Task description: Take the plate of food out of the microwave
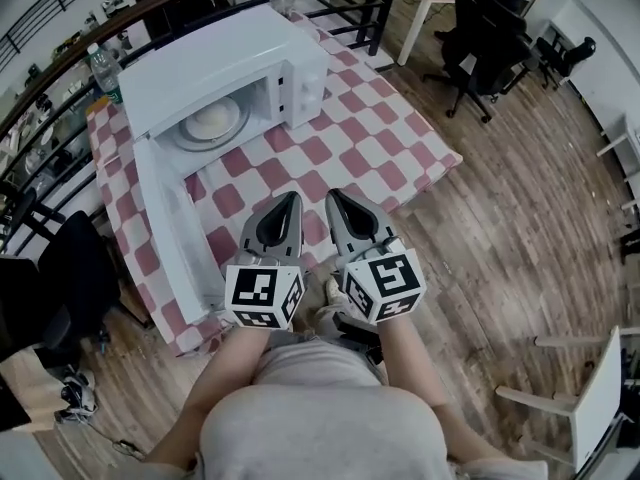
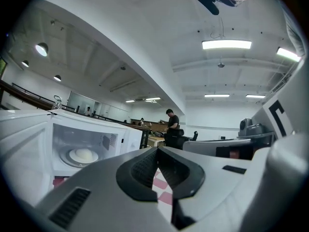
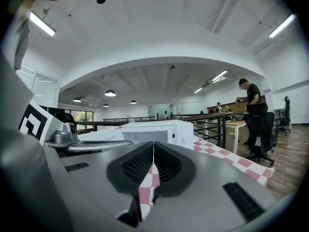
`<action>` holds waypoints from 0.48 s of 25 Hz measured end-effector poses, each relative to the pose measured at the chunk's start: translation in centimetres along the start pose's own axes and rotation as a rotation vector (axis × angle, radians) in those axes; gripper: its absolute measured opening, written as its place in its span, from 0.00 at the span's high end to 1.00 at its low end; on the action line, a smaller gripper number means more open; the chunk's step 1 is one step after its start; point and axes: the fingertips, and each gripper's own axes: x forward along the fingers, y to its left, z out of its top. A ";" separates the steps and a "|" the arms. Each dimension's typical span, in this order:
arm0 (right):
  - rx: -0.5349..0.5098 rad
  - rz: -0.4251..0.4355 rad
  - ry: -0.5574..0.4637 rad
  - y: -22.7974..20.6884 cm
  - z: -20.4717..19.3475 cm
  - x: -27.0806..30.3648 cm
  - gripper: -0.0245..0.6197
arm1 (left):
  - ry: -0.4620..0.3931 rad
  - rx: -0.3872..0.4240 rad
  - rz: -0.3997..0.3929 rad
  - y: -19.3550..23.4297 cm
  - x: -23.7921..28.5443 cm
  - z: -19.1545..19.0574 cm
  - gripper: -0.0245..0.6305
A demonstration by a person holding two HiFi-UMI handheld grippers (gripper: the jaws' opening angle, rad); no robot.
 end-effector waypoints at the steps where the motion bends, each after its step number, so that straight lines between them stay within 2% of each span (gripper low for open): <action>1: 0.003 0.024 0.010 -0.1 -0.1 0.5 0.92 | -0.005 0.000 0.017 0.3 0.4 0.1 0.96; 4: 0.038 0.102 0.041 -0.5 -0.4 1.7 0.92 | -0.018 0.001 0.065 1.0 1.6 0.4 0.96; 8: 0.142 0.174 0.072 -1.9 -0.8 3.4 0.92 | -0.025 0.005 0.115 1.4 2.8 0.7 0.96; 12: 0.145 0.241 0.091 -2.4 -1.2 5.5 0.92 | -0.029 0.010 0.172 2.2 3.9 0.7 0.96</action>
